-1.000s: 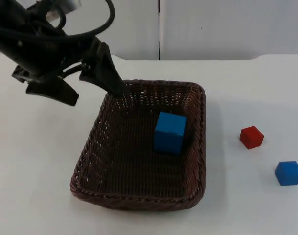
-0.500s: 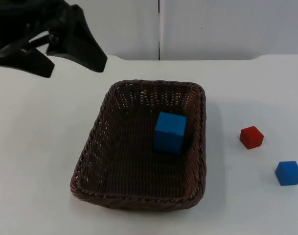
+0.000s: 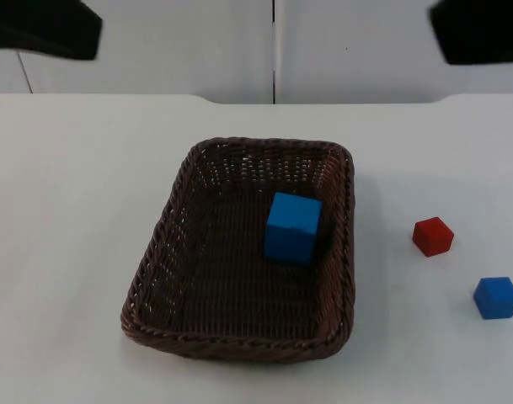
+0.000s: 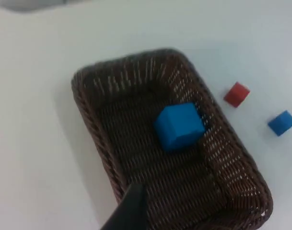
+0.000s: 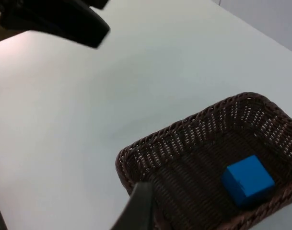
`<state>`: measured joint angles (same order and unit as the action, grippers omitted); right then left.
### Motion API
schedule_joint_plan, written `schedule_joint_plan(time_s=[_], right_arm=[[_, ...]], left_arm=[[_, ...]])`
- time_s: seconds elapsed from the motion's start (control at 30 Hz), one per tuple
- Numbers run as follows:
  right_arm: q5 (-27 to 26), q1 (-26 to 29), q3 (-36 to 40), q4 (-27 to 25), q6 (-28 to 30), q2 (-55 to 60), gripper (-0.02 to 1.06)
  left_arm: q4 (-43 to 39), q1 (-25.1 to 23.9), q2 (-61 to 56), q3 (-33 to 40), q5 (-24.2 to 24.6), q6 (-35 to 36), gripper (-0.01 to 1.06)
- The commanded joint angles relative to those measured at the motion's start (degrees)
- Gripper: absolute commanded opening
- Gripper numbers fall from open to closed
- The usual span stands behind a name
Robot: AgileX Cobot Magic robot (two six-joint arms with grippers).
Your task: Pick up the basket with the left hand and place the largest block into the basket with the right hand.
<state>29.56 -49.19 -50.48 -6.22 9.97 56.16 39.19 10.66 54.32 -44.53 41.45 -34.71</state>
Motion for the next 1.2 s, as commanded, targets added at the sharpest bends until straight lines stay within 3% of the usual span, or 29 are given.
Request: schedule_joint_plan(time_s=[0.0, 0.3, 0.57, 0.73, 0.93, 1.0, 1.17], right_arm=[[-1.0, 0.0, 2.6, 0.1, -0.3, -3.8, 0.83], [-1.1, 0.0, 11.9, 0.1, -0.5, -16.6, 0.83], [0.2, 0.0, 18.5, 0.1, -1.9, -30.0, 0.83], [5.6, 0.0, 19.2, 0.1, -1.9, -36.0, 0.83], [16.2, 0.0, 19.2, 0.1, -3.4, -43.9, 0.83], [17.0, 0.0, 19.2, 0.1, -3.5, -44.8, 0.83], [21.8, 0.0, 19.2, 0.1, -4.2, -50.8, 0.83]], left_arm=[[-1.3, 0.0, -4.8, 0.9, 0.0, 1.2, 0.93], [-9.7, 0.0, -17.7, 1.2, 1.5, 8.3, 0.93], [-14.7, 0.0, -26.5, 1.3, 8.4, 11.5, 0.93], [-16.2, 0.0, -31.1, 3.2, 9.2, 12.7, 0.93], [-16.6, 0.0, -38.4, 8.8, 10.3, 13.1, 0.93], [-16.9, 0.0, -39.0, 9.1, 10.6, 13.3, 0.93], [-24.5, 0.0, -44.2, 9.5, 14.1, 20.4, 0.93]])
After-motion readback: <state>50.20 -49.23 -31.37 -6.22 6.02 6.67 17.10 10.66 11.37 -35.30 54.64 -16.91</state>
